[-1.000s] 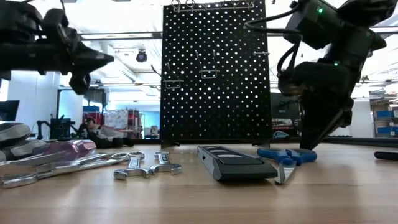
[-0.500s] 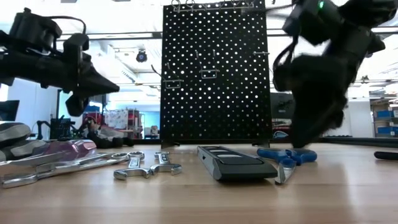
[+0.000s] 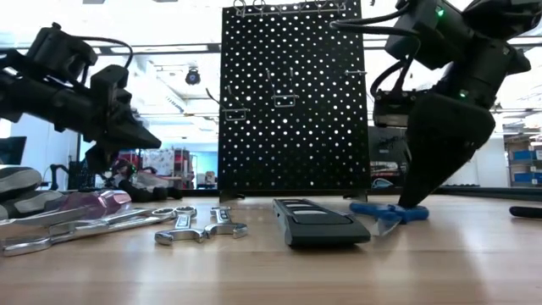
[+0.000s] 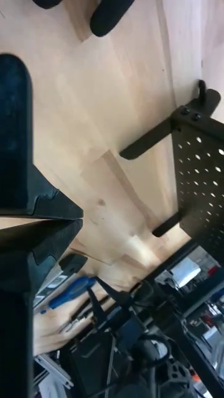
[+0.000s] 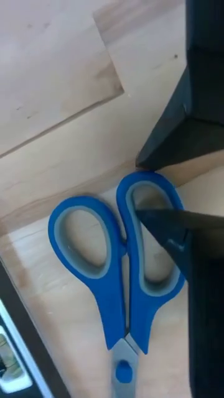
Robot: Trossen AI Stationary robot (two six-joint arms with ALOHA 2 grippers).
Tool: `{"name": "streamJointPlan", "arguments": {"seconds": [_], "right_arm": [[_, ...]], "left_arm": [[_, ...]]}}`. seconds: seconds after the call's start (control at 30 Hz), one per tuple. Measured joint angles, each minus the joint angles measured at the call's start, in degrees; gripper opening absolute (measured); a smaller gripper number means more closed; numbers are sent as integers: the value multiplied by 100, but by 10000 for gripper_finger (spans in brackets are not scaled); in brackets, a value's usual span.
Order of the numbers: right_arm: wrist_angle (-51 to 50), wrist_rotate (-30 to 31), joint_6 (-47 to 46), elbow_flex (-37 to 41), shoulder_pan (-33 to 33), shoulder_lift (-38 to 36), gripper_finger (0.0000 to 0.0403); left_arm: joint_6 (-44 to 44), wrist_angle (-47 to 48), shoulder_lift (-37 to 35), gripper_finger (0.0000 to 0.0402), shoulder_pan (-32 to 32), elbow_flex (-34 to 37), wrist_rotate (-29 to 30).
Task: Hang tools onto peg board
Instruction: Hang the blue scissors on the peg board
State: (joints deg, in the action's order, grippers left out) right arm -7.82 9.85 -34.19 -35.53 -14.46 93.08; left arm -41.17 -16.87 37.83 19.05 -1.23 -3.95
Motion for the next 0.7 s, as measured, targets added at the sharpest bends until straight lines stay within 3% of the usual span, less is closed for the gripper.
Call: {"name": "streamJointPlan", "arguments": {"seconds": [0.27,0.37,0.7], "right_arm": [[-76,87,411,-2,7,54,15],[-124,247,438,-1,4,-56,10],[-1035,1981,690,-574,-133,-845,3]], "left_arm": [[171,-38,255,0,0,0,44],[186,-47,321,0,0,0,46],[442,-490,562,0,9,0,181]]}}
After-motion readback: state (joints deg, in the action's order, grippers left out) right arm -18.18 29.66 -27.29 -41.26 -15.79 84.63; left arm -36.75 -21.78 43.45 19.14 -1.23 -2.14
